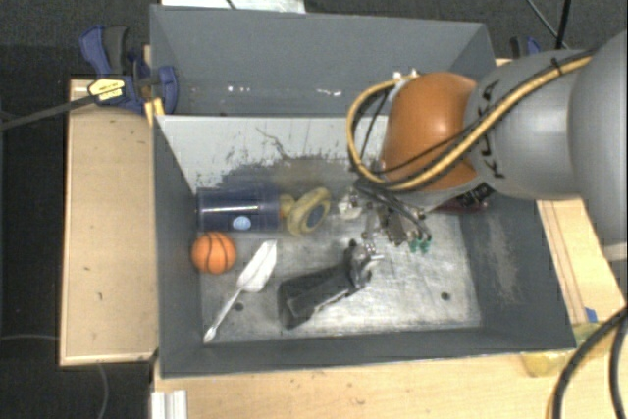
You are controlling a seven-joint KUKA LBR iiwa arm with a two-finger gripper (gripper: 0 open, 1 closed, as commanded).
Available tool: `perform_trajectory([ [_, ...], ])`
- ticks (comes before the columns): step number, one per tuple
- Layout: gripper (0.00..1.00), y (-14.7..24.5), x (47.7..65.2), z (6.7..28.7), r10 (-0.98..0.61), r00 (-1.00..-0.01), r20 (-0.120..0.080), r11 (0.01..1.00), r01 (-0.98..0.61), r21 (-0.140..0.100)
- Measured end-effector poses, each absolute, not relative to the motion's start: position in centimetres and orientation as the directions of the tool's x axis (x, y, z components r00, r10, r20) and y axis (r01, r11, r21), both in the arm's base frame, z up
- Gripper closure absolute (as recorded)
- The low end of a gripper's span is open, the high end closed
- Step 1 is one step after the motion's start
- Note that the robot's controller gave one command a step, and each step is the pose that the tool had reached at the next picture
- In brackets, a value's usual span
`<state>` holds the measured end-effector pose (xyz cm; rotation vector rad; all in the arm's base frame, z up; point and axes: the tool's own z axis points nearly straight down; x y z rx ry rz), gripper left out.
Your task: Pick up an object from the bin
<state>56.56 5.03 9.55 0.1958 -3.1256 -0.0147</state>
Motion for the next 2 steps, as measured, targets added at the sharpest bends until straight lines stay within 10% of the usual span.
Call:
perform_trajectory([
  [2, 1.0, 5.8, 56.6, 11.2, -0.155, -0.988, -0.01, 0.988, -0.155, 0.002],
])
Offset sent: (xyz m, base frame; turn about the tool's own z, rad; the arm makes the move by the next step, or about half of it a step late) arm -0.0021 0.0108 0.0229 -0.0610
